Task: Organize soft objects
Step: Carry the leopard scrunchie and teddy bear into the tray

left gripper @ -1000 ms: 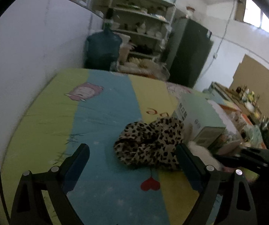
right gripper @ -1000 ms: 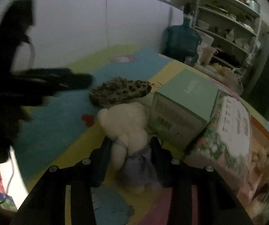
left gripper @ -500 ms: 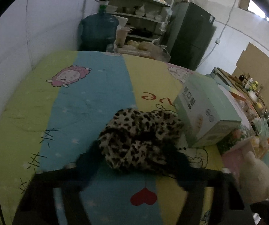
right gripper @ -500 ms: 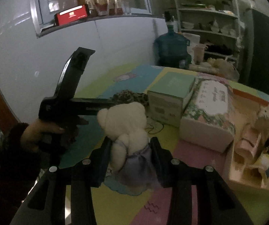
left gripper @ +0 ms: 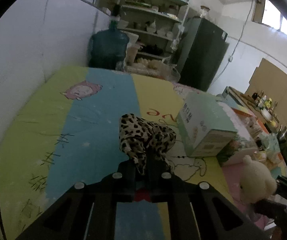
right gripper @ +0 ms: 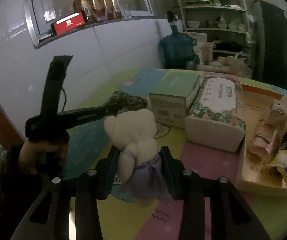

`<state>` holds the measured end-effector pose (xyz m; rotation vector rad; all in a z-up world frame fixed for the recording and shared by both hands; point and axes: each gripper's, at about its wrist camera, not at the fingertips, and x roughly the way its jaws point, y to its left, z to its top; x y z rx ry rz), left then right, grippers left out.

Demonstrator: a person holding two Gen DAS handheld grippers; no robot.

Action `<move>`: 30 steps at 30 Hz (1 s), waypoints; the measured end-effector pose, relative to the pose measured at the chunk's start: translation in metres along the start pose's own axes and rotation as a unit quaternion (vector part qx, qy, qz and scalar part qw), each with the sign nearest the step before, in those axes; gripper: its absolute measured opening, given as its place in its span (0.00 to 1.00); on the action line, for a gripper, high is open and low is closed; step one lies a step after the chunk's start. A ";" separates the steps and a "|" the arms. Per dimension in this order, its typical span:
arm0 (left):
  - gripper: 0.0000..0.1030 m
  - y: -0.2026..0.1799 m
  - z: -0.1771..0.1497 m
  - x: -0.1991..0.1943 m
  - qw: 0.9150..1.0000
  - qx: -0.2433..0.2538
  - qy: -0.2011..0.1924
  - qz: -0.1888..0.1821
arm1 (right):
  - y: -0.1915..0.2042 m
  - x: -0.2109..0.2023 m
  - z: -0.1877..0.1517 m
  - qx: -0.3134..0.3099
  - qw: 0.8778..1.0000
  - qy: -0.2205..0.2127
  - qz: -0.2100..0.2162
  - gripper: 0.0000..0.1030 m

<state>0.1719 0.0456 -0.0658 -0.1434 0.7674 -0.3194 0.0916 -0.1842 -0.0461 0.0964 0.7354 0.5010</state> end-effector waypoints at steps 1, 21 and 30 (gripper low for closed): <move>0.08 -0.001 0.000 -0.006 1.000 0.001 -0.006 0.001 | 0.000 -0.001 0.000 0.000 1.000 -0.001 0.000 0.42; 0.08 -0.122 0.017 -0.082 0.987 0.087 -0.094 -0.092 | -0.032 -0.074 -0.004 0.031 0.995 -0.076 -0.055 0.42; 0.08 -0.187 0.018 -0.056 0.980 0.114 -0.078 -0.146 | -0.083 -0.116 -0.014 0.069 0.985 -0.105 -0.118 0.42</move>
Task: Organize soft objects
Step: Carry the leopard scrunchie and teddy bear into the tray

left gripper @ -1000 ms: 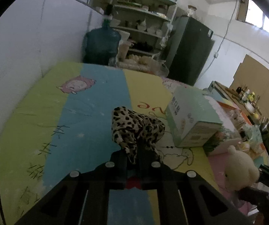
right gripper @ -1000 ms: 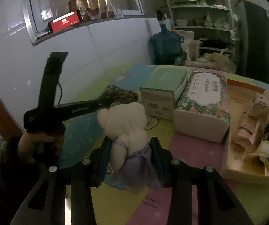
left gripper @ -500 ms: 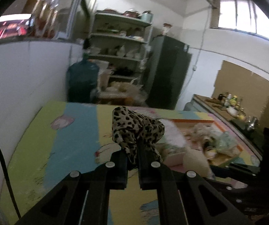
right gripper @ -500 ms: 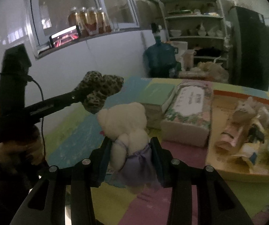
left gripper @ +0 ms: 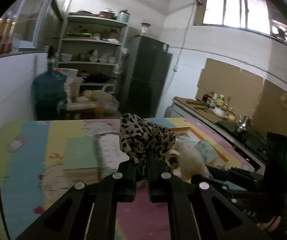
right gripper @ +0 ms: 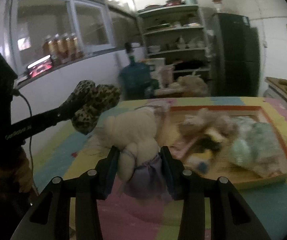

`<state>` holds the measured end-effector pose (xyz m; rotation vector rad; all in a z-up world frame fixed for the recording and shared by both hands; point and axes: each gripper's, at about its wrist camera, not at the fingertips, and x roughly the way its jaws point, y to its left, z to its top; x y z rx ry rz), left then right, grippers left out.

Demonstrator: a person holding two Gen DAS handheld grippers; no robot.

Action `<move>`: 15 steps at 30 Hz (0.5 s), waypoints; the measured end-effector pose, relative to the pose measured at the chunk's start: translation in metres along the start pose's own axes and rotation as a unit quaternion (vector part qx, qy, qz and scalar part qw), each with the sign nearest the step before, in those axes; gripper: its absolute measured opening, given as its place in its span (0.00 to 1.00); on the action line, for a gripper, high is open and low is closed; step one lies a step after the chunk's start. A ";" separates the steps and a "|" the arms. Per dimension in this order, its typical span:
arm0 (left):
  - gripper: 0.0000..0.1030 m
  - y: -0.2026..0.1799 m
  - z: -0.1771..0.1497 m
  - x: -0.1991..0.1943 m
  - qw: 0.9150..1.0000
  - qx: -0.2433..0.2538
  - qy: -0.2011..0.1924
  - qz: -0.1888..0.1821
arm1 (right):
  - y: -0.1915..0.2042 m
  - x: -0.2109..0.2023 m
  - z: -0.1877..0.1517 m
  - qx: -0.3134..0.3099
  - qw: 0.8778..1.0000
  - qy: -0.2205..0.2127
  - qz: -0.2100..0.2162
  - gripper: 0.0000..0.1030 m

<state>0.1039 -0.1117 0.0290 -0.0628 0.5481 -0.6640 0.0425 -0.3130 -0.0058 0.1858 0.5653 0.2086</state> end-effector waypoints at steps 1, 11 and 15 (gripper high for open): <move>0.08 -0.006 0.000 0.006 1.000 0.002 0.003 -0.006 | -0.008 -0.003 0.000 0.004 1.000 -0.003 -0.008 0.42; 0.08 -0.057 0.001 0.065 0.998 0.015 0.030 -0.044 | -0.069 -0.013 -0.003 0.030 0.998 -0.010 -0.058 0.42; 0.08 -0.075 -0.001 0.093 0.997 0.017 0.045 -0.055 | -0.093 -0.014 -0.005 0.041 0.996 -0.008 -0.073 0.42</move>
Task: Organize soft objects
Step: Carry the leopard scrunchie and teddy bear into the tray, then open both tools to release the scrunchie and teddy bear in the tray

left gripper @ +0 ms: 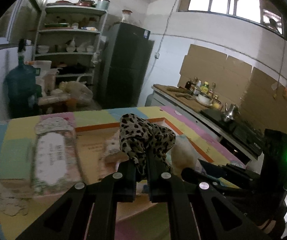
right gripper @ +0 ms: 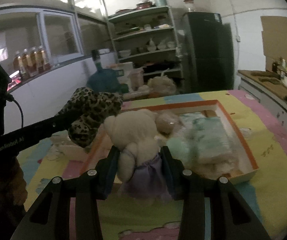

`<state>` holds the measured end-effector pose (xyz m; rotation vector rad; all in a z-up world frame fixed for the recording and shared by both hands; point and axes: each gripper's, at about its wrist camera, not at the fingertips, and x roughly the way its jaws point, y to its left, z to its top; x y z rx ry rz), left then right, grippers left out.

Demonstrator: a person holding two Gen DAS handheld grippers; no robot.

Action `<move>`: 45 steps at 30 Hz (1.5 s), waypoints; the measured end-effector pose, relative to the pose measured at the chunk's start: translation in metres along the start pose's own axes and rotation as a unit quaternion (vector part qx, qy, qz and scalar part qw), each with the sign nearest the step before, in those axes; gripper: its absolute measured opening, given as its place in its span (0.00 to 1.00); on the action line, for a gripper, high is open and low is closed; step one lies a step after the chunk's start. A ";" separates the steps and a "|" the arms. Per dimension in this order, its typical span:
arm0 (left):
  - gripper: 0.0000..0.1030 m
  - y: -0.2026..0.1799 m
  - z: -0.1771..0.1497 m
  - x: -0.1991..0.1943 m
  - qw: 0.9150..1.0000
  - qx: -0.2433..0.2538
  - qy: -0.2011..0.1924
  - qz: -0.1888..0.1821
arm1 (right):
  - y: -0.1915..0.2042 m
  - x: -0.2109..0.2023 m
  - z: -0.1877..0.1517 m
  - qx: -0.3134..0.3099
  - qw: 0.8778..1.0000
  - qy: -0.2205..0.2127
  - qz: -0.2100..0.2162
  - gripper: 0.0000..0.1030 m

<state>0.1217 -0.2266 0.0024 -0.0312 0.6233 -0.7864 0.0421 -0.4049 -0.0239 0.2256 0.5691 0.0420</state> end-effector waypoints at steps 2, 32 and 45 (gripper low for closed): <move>0.08 -0.005 0.000 0.013 1.000 -0.001 0.007 -0.003 | -0.011 0.002 0.000 0.005 1.000 0.001 -0.004 0.42; 0.08 -0.007 -0.005 0.111 0.997 -0.020 0.074 0.026 | -0.066 0.058 0.016 0.024 0.999 0.023 -0.010 0.43; 0.20 -0.003 -0.008 0.114 0.996 -0.031 0.075 0.028 | -0.072 0.060 0.017 0.034 0.999 0.020 -0.006 0.47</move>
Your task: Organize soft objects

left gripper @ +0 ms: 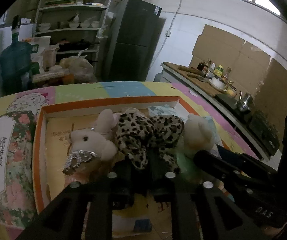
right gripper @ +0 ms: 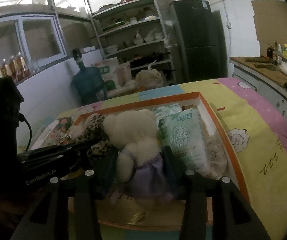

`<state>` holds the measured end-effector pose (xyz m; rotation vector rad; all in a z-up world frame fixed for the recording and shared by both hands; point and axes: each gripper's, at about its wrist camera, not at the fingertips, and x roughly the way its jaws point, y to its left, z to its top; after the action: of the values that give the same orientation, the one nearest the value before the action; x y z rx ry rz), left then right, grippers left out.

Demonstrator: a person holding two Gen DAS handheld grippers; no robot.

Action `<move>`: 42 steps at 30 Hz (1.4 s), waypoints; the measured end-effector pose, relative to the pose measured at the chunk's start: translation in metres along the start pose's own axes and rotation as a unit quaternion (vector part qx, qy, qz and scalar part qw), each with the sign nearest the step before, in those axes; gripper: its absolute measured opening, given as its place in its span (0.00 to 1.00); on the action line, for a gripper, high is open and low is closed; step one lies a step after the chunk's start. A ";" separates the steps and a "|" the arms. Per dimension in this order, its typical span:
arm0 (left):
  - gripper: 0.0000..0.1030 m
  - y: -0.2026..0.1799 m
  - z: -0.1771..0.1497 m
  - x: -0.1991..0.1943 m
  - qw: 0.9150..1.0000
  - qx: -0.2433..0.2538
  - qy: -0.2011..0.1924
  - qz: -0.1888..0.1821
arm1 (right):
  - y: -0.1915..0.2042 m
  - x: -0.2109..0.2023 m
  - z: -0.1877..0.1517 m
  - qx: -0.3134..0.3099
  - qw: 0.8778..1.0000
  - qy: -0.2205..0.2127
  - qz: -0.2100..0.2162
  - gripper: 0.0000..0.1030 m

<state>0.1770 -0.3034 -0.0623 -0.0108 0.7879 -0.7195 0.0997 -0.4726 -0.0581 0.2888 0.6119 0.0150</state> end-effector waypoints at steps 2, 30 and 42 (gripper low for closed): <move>0.27 0.000 0.000 -0.001 1.000 -0.001 -0.001 0.001 | 0.000 -0.001 -0.001 0.002 1.000 -0.001 0.000 0.49; 0.62 -0.007 -0.011 -0.085 0.997 0.000 -0.064 0.036 | 0.022 -0.061 -0.006 0.016 0.999 -0.050 0.006 0.57; 0.62 0.001 -0.034 -0.149 0.984 -0.004 -0.114 0.140 | 0.071 -0.080 -0.019 -0.006 0.998 -0.057 0.009 0.58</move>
<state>0.0836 -0.2053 0.0090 0.0100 0.5588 -0.4374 0.0283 -0.4074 -0.0088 0.2819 0.4953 0.0190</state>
